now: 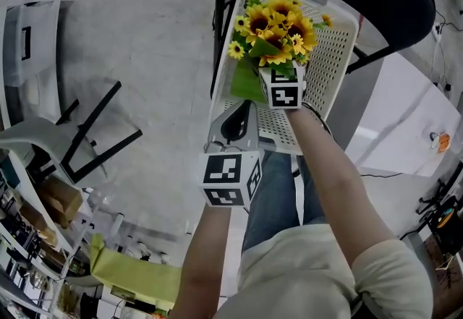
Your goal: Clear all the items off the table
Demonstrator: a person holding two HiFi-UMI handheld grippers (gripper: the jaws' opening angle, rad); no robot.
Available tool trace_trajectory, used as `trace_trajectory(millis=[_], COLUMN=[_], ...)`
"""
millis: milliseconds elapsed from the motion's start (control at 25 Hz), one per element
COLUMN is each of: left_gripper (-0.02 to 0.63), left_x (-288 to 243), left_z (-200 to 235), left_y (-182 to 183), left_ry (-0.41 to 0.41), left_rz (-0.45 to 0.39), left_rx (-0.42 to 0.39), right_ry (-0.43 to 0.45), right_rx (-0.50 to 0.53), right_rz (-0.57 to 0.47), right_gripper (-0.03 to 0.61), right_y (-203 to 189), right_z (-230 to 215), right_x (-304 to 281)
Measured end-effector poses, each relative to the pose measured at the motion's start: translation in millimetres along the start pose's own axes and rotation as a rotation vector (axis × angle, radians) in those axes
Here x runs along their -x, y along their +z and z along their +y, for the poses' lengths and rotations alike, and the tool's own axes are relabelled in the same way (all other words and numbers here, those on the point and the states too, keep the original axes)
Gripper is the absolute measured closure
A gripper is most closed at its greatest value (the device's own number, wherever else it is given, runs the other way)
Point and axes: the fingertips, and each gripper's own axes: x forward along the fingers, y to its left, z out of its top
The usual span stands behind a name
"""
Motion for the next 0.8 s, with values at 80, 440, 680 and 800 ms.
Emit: trace_trajectory(millis=[80, 440, 680, 800], left_gripper=[0.604, 0.604, 0.604, 0.604], left_x=[0, 1, 2, 3], left_z=[-1, 1, 0, -2], left_y=[0, 3, 3, 3], left_ry=[-0.001, -0.001, 0.001, 0.001], left_rz=[-0.001, -0.013, -0.019, -0.024], left_rx=[-0.006, -0.002, 0.008, 0.014], right_ry=[-0.003, -0.018, 0.003, 0.017], right_rx=[0.004, 0.009, -0.037, -0.07], right_rz=[-0.003, 0.037, 0.046, 0.055], right_gripper=[-0.018, -0.017, -0.018, -0.018], right_y=[-3, -12, -13, -14], right_z=[0, 0, 2, 4], right_x=[-1, -3, 0, 5])
